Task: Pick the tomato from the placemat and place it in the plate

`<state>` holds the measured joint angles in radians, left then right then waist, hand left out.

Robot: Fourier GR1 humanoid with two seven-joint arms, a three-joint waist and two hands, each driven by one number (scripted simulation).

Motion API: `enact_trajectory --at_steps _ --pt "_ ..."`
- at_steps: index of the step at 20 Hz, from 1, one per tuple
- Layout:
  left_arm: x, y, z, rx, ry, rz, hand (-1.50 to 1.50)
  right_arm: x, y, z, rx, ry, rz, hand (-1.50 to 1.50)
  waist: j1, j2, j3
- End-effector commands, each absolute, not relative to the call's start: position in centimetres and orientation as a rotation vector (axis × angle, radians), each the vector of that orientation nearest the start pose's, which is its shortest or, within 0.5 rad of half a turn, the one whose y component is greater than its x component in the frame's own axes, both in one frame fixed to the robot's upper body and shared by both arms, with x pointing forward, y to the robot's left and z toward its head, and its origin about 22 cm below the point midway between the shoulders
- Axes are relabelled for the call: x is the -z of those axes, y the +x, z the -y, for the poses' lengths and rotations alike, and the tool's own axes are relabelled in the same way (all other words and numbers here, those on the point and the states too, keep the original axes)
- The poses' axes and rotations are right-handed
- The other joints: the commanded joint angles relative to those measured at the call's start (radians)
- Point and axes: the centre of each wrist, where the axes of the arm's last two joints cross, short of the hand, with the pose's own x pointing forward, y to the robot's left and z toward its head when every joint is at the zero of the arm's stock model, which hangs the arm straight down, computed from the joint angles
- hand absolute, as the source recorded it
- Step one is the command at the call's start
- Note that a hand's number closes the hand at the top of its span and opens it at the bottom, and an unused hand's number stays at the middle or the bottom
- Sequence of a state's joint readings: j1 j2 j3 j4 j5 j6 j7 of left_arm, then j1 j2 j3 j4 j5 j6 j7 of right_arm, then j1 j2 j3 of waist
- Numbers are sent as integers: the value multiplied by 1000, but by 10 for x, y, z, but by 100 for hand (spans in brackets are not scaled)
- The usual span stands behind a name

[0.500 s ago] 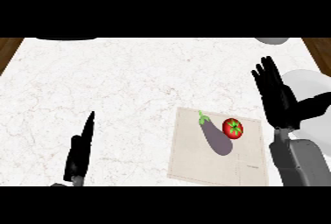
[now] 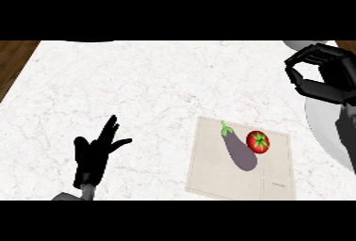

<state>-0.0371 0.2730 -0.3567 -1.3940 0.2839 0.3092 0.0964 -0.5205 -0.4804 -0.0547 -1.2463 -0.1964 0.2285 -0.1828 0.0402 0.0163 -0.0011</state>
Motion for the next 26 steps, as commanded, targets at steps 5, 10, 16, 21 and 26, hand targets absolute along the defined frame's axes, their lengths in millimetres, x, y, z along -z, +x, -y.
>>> enact_trajectory --at_steps 5,10,16,21,26 --pt "24 248 -241 15 -12 1207 0 -70 367 384 -369 125 2044 -150 -5 -1 4" --pt "28 239 -230 41 -23 1196 0 -89 367 418 -583 96 1998 -150 -20 -9 2" --pt "36 236 -236 20 -14 1194 0 -138 375 402 -1121 -33 1738 -150 -21 -11 0" --pt "34 241 -244 17 8 1190 0 -123 377 369 -1301 -62 1654 -150 -34 -15 1" --pt "34 237 -246 -4 17 1189 0 -121 363 325 -1399 -110 1578 -150 -46 -20 0"
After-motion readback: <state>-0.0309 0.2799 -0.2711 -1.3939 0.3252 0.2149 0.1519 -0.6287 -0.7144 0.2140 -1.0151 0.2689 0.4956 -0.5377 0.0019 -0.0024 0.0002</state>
